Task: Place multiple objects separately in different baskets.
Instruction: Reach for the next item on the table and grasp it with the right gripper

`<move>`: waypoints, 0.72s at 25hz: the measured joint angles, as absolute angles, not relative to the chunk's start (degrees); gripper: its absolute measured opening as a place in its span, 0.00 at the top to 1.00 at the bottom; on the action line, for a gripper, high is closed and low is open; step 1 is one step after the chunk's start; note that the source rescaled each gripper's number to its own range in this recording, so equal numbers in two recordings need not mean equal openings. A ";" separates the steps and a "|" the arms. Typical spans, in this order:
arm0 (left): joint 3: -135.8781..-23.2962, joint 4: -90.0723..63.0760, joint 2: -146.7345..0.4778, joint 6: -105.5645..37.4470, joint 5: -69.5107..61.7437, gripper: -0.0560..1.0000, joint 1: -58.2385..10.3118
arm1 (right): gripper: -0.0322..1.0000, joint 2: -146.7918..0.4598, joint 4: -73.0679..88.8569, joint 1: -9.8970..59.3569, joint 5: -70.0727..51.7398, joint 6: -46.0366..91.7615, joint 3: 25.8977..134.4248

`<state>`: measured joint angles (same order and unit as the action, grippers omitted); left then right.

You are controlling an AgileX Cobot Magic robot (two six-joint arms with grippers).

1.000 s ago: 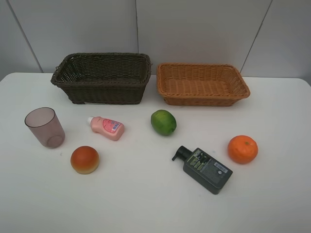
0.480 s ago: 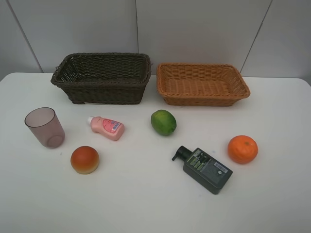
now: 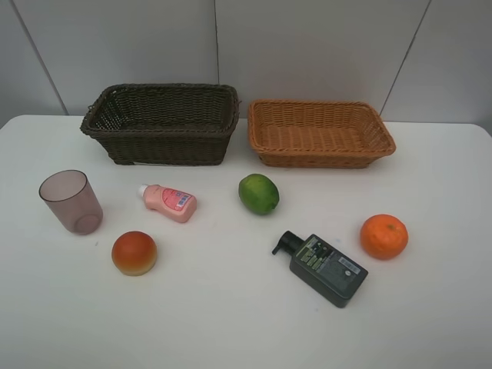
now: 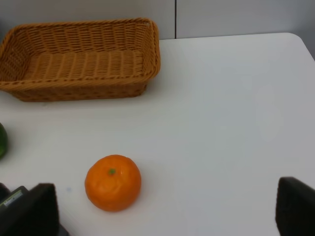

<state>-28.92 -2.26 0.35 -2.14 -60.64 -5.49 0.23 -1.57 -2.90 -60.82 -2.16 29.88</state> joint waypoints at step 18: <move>-28.92 -2.26 0.35 -2.14 -60.64 0.00 -5.49 | 0.12 -14.37 3.44 -2.06 -60.82 -2.16 32.34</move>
